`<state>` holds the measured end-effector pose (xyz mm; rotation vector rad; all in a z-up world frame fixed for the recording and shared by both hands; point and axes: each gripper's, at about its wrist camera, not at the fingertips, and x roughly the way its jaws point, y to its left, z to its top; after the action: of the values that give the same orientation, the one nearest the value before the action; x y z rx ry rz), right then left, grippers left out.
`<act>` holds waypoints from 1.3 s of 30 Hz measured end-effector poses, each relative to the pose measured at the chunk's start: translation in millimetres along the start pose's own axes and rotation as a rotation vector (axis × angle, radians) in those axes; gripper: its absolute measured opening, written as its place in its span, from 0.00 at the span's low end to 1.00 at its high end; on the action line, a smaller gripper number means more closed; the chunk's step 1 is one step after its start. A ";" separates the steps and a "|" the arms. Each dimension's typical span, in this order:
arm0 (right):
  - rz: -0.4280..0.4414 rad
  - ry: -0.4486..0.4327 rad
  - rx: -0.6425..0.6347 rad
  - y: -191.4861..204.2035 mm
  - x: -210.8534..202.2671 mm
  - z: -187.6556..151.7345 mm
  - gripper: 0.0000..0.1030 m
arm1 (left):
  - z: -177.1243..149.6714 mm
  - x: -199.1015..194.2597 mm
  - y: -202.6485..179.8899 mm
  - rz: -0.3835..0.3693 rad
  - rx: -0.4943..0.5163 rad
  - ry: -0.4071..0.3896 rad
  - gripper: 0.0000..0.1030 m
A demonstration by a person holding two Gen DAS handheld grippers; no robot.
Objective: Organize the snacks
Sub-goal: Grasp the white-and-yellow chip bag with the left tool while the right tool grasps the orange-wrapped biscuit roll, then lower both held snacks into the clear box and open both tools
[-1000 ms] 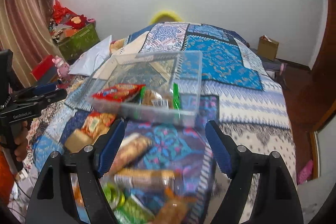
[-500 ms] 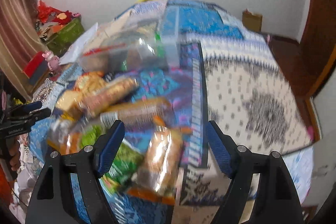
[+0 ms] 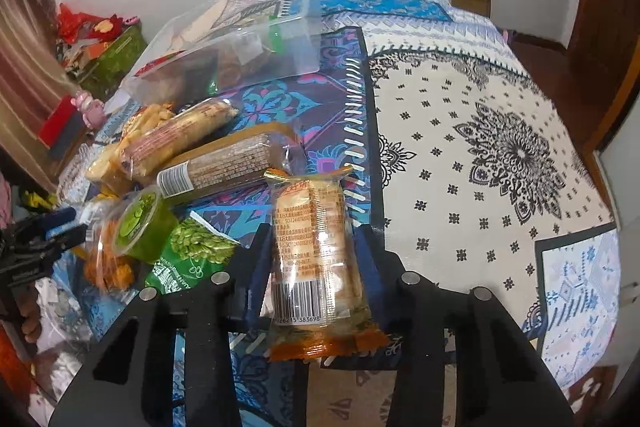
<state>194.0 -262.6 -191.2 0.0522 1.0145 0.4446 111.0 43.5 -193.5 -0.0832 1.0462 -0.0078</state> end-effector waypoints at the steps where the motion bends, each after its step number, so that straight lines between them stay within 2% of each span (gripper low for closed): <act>1: 0.001 -0.005 -0.001 0.5 -0.1 -0.7 0.37 | -0.1 3.6 -1.7 -0.003 -0.002 0.008 0.71; 5: 0.037 -0.017 0.003 2.9 1.7 -3.1 0.36 | -2.1 14.8 -7.3 0.002 0.010 0.016 0.70; 6: 0.041 -0.021 0.007 2.8 2.1 -3.6 0.35 | -2.7 15.5 -7.5 0.002 0.006 0.008 0.68; 9: 0.044 -0.025 0.002 4.1 2.2 -3.0 0.34 | -2.8 12.9 -9.1 0.000 0.017 -0.012 0.51; 11: 0.040 -0.027 -0.004 4.6 1.5 -2.2 0.34 | -2.5 10.8 -8.5 -0.004 0.022 -0.019 0.49; 16: 0.036 -0.050 -0.003 2.8 -7.0 0.1 0.34 | -4.6 1.1 -1.0 0.006 0.002 -0.032 0.47; 22: 0.041 -0.091 -0.009 6.1 -19.2 9.7 0.34 | 0.0 -34.0 15.3 0.027 -0.037 -0.119 0.47; 30: 0.079 -0.175 -0.037 23.3 -31.3 45.2 0.34 | 42.9 -61.1 20.1 0.019 -0.050 -0.235 0.47; 39: 0.085 -0.272 -0.107 52.8 -27.6 111.0 0.34 | 124.9 -63.4 19.3 0.002 -0.042 -0.328 0.47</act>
<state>256.0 -207.2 -96.5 0.0579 0.7216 0.5529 186.5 73.8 -78.0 -0.1175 0.7186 0.0289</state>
